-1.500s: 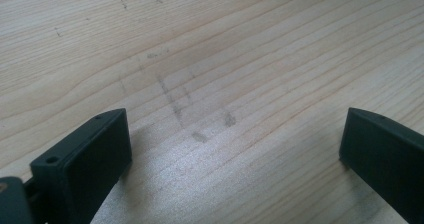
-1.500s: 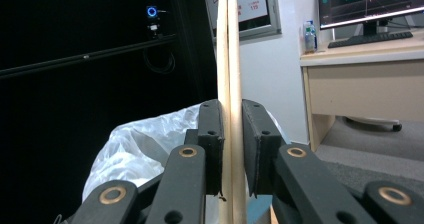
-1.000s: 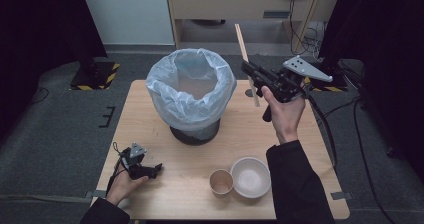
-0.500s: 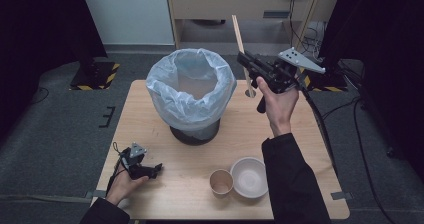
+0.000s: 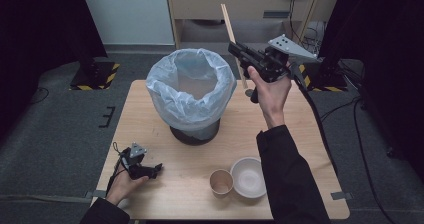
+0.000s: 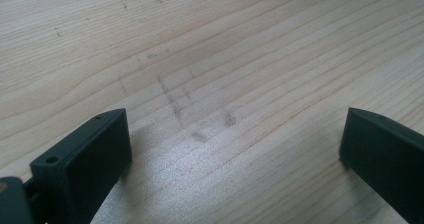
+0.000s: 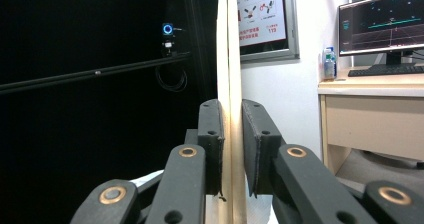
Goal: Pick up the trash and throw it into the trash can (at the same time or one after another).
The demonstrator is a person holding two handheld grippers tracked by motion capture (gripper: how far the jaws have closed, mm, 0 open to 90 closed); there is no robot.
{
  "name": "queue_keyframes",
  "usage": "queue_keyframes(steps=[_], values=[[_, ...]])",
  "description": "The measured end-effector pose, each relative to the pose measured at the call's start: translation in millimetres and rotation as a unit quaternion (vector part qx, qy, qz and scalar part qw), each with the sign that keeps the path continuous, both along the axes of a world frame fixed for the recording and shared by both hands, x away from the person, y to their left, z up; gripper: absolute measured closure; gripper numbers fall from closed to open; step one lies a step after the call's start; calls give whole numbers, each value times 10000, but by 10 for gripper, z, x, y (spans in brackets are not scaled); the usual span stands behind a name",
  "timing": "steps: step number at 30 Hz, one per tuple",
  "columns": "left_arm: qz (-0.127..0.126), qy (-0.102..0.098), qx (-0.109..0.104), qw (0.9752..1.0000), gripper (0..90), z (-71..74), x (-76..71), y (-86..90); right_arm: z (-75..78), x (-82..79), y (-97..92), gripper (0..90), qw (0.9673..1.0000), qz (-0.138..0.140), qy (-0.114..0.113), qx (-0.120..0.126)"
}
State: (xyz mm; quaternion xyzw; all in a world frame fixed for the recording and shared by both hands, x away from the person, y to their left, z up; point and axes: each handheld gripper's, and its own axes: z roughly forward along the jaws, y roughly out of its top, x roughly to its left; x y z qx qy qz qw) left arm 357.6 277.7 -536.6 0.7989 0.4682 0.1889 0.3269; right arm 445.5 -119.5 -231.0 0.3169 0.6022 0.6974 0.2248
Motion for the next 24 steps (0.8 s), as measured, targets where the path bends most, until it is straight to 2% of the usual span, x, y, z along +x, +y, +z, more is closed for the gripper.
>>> queue_keyframes(steps=[14, 24], values=[[1, -1, -1, 10000, 0, 0, 0, 0, 8, 175, 338, 802, 9999, 96, -10, -110], [-13, 3, -1, 10000, 0, 0, 3, -3, -88, 318, 470, 802, 9999, 133, 67, -36]])
